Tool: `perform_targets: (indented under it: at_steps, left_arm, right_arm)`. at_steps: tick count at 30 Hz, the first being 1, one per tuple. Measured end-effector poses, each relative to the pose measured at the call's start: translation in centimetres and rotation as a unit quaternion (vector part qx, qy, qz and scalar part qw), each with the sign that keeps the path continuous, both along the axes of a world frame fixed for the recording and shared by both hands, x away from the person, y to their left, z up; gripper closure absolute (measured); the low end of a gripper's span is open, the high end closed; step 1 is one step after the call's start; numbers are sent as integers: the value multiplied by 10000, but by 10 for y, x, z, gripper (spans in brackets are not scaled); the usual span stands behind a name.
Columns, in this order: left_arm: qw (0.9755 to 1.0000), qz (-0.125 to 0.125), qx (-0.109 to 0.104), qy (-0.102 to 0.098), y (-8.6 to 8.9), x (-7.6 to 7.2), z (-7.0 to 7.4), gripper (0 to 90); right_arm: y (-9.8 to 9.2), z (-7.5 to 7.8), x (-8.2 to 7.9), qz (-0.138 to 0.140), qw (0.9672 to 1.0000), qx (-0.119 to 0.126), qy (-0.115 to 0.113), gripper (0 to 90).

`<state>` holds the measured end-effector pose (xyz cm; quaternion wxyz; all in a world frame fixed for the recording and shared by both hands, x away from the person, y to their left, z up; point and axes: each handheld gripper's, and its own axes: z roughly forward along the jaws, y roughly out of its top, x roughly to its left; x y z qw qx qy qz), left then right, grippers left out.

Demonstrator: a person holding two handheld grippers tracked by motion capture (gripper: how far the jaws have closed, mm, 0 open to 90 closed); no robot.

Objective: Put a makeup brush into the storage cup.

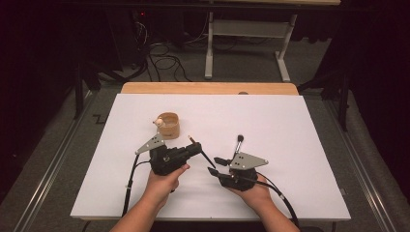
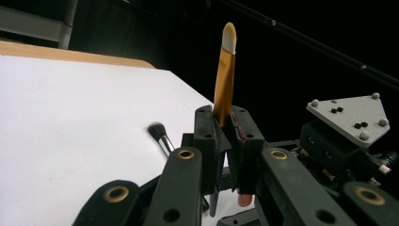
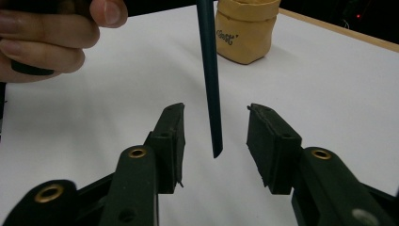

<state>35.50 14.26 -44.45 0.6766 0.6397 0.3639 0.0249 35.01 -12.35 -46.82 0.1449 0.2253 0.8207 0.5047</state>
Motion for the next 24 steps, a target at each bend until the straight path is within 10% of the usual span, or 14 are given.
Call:
perform_targets:
  at_steps: [24]
  left_arm:
    - [9946,536,819,-352,42,-16,10,831]
  right_arm:
    - [-9,5,1,-205,9997,127,6,446]
